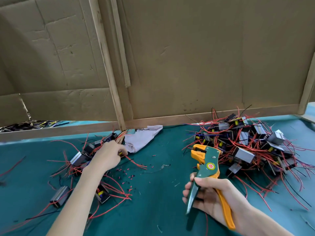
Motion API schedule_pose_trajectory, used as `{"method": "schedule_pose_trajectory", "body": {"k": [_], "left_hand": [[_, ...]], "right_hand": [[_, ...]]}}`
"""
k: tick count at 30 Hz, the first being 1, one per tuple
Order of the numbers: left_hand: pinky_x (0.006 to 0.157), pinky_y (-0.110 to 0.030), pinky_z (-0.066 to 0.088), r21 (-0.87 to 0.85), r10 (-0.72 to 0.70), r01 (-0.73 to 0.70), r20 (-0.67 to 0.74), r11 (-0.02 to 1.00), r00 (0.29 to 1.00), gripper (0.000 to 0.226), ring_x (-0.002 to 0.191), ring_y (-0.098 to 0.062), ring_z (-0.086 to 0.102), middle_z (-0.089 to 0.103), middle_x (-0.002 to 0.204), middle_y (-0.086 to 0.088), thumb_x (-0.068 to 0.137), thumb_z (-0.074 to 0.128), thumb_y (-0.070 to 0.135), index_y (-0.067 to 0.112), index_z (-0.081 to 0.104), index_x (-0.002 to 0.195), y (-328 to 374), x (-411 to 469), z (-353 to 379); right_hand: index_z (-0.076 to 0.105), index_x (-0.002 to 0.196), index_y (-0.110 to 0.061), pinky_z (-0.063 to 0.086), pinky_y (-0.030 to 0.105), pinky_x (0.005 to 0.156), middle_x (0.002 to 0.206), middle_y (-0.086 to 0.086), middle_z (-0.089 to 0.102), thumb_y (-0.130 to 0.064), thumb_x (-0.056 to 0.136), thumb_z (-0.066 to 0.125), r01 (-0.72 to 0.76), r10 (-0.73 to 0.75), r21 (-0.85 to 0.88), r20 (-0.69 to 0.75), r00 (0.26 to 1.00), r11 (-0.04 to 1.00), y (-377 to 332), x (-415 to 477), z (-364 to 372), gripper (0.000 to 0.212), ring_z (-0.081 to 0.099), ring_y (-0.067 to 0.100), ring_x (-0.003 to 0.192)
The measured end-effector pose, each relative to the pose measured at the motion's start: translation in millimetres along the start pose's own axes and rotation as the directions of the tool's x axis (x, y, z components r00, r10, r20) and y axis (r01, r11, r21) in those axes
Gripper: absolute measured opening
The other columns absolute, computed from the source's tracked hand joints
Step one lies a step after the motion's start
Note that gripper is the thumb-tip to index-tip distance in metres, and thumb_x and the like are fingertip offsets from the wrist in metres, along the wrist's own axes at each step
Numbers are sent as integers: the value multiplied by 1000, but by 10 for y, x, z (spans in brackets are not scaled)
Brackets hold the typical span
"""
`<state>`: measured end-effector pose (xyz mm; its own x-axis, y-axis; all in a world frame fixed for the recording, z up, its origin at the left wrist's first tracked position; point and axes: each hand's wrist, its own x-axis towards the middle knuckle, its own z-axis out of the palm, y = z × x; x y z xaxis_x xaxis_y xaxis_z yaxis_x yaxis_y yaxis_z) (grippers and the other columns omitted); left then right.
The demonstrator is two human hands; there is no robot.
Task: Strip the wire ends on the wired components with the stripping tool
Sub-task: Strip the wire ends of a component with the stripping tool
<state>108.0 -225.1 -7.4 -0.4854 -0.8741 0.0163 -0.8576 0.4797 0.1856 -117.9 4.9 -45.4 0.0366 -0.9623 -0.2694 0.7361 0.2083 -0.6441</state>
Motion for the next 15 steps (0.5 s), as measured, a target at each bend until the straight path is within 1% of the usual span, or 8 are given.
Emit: {"method": "schedule_pose_trajectory", "body": {"k": [2, 4, 7, 9, 10, 12, 14, 15], "left_hand": [[80, -35, 47, -3, 11, -11, 19, 1000, 1000, 32, 99, -23, 56, 51, 107, -3, 88, 58, -1, 27, 69, 99, -67, 15, 72], [80, -33, 47, -23, 45, -46, -40, 999, 998, 12, 92, -19, 58, 56, 99, 1, 86, 69, 13, 24, 72, 90, -64, 15, 106], [75, -25, 45, -217, 62, -88, -124, 972, 990, 8, 77, -6, 62, 67, 80, 11, 82, 74, 15, 23, 76, 80, 40, -11, 52], [69, -18, 45, -391, 72, -123, -143, 912, 987, 13, 67, -4, 64, 70, 70, 11, 78, 78, 11, 23, 77, 75, 193, -55, -52], [66, -13, 46, -469, 100, -150, -131, 871, 986, 15, 64, -5, 67, 72, 70, 7, 76, 79, 7, 22, 77, 74, 285, -85, -99], [66, -7, 48, -556, 201, -208, -75, 804, 977, 14, 67, -3, 69, 75, 81, 1, 75, 79, 4, 17, 78, 78, 474, -154, -162], [67, -9, 48, -605, 309, -241, 8, 758, 951, 14, 71, -1, 68, 75, 91, 0, 76, 76, -1, 10, 78, 84, 648, -231, -173], [68, -12, 50, -613, 361, -251, 60, 749, 931, 15, 74, -5, 68, 74, 95, -2, 77, 73, -5, 6, 77, 87, 723, -262, -163]], "right_hand": [[70, 78, 3, 57, 48, 67, 80, 25, 61, 0, 37, 90, -3, 3, -9, -8, 1000, 1000, -4, 7, 0, 46, 65, 40, 70], [70, 77, 3, 57, 48, 67, 80, 25, 61, 0, 39, 89, -6, 6, -10, -13, 1000, 1000, -10, 10, -2, 43, 65, 40, 70], [70, 76, 2, 57, 48, 65, 80, 25, 61, 1, 43, 84, 5, -5, -5, -22, 1000, 1000, -8, 10, 4, 36, 66, 40, 69], [70, 75, 2, 58, 47, 63, 79, 25, 61, 0, 44, 81, 25, -25, 6, -34, 999, 1000, -5, 2, 13, 33, 66, 39, 68], [70, 75, 2, 58, 47, 63, 79, 25, 61, 0, 44, 80, 35, -35, 11, -39, 999, 999, -5, -4, 20, 32, 66, 39, 68], [71, 76, 1, 58, 47, 63, 80, 25, 62, -1, 44, 81, 52, -52, 12, -43, 998, 999, -7, -19, 29, 33, 66, 39, 70], [71, 77, 2, 58, 47, 64, 81, 25, 62, 0, 46, 81, 58, -57, 18, -49, 997, 998, -9, -30, 28, 32, 67, 39, 71], [71, 77, 2, 58, 47, 64, 81, 25, 62, 0, 50, 80, 57, -56, 22, -53, 997, 998, -10, -35, 26, 29, 67, 39, 71]]}}
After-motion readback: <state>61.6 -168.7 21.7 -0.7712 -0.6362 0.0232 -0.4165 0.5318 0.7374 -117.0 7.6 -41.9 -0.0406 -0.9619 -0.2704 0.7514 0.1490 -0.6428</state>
